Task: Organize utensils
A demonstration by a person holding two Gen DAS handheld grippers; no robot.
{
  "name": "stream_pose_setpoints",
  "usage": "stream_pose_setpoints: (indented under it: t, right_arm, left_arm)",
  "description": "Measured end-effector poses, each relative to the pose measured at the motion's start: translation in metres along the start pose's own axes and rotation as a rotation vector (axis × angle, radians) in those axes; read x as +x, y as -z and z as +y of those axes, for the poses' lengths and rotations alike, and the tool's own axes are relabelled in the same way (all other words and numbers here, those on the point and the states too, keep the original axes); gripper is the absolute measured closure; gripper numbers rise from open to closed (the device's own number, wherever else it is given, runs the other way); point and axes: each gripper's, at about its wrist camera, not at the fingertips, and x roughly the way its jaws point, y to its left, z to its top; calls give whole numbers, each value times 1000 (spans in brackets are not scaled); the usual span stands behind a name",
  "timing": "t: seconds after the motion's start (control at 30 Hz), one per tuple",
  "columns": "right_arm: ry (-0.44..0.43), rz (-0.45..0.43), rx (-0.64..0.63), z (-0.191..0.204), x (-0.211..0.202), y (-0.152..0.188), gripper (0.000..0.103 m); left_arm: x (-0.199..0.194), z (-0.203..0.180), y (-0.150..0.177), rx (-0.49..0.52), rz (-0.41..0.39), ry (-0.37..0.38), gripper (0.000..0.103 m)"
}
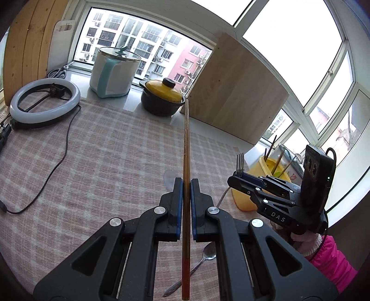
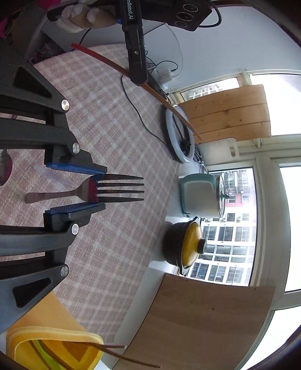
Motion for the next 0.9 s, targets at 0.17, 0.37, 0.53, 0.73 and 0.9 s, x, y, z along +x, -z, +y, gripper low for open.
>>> stream_pose_setpoints:
  t: [0.17, 0.37, 0.53, 0.73, 0.9]
  right_arm:
    - [36, -62, 24, -10, -25, 6, 81]
    - [35, -125, 68, -21, -55, 9, 82]
    - [15, -168, 102, -30, -85, 9, 82]
    - [31, -185, 124, -40, -121, 6, 88]
    - [85, -179, 143, -53, -143, 2, 101]
  left_arm:
    - [7, -26, -2, 36, -3, 25, 99]
    - [11, -51, -6, 62, -6, 55, 99]
    - [14, -73, -11, 81, -16, 91, 99]
    - [24, -106, -22, 109, -37, 143, 99]
    - [41, -142, -30, 155, -55, 164, 99]
